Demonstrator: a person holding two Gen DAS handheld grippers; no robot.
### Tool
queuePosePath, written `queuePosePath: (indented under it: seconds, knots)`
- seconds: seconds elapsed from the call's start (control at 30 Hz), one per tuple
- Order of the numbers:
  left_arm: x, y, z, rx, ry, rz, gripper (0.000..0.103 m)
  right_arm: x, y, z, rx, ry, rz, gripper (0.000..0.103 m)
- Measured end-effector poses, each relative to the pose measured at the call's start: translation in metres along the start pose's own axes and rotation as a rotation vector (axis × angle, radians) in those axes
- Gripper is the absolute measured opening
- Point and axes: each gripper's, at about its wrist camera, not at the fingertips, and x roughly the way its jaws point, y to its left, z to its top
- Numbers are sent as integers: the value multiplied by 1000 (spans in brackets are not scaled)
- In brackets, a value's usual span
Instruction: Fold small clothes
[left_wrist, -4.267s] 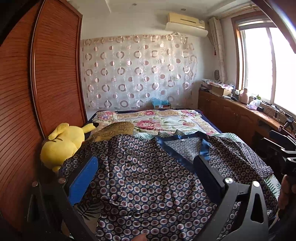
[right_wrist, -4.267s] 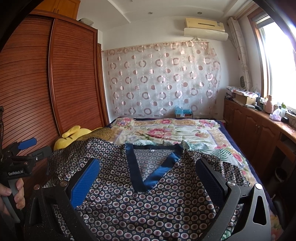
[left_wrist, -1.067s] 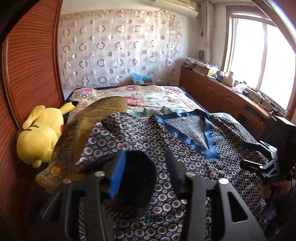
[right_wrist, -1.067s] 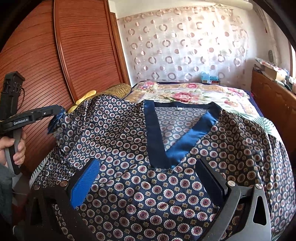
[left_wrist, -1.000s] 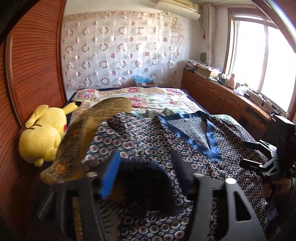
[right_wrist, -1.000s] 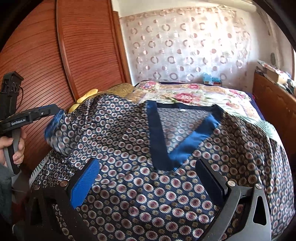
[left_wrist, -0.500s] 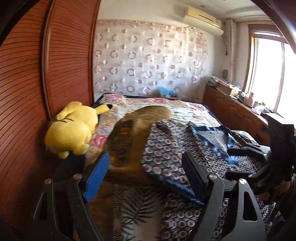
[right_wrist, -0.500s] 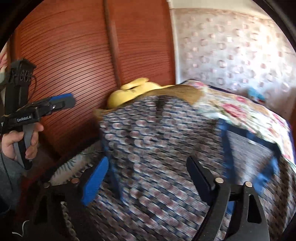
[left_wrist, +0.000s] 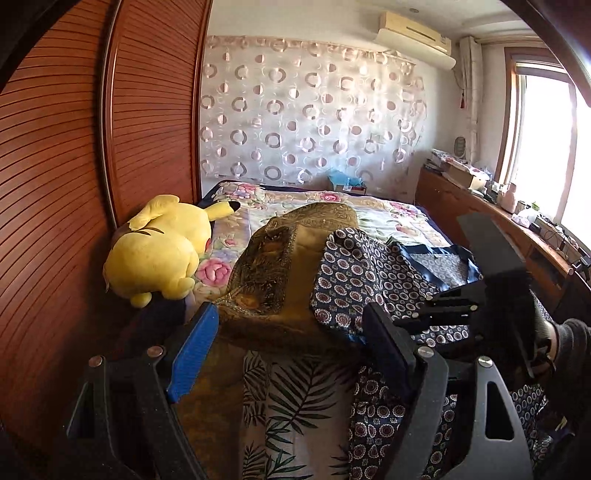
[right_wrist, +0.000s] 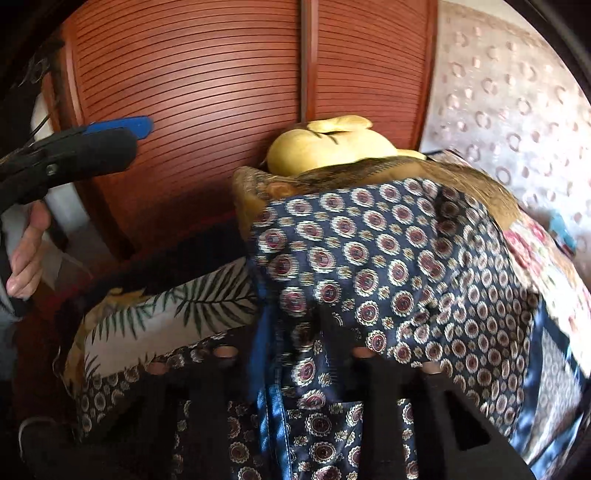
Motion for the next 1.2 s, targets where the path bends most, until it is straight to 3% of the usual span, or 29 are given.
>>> queuePosePath:
  seconds: [0.1,0.23,0.4,0.47,0.6,0.63,0.87,1.0,1.2]
  knots:
    - [1,-2,-1,0,-1,-5,81,-16,2,2,-4,-40,10,6]
    - [6,-4,-1,2,5,-15,81,-36,-23,3,88,-106,21,6]
    - [14,-15,0,17,15,-33,81,-49,-60,-6,191,-115,-104,6]
    - [20,-19,2,24,20,-40,81,-54,-75,-10,240,-104,-170,16]
    - [35,-31,9,43,32,-53,81,-74,-93,-19,285,-123,-237,48]
    - [39,-35,10,48,35,-55,81,-77,-93,-20,288,-125,-253,51]
    - [71,-56,13,78,79,-74,81,-131,-100,-51,312,-142,-345,51]
    - [81,-68,12,70,95,-106,81,-158,-98,-76,348,-148,-402,61]
    - [92,-93,8,104,129,-144,81,-193,-97,-122,435,-119,-503,61]
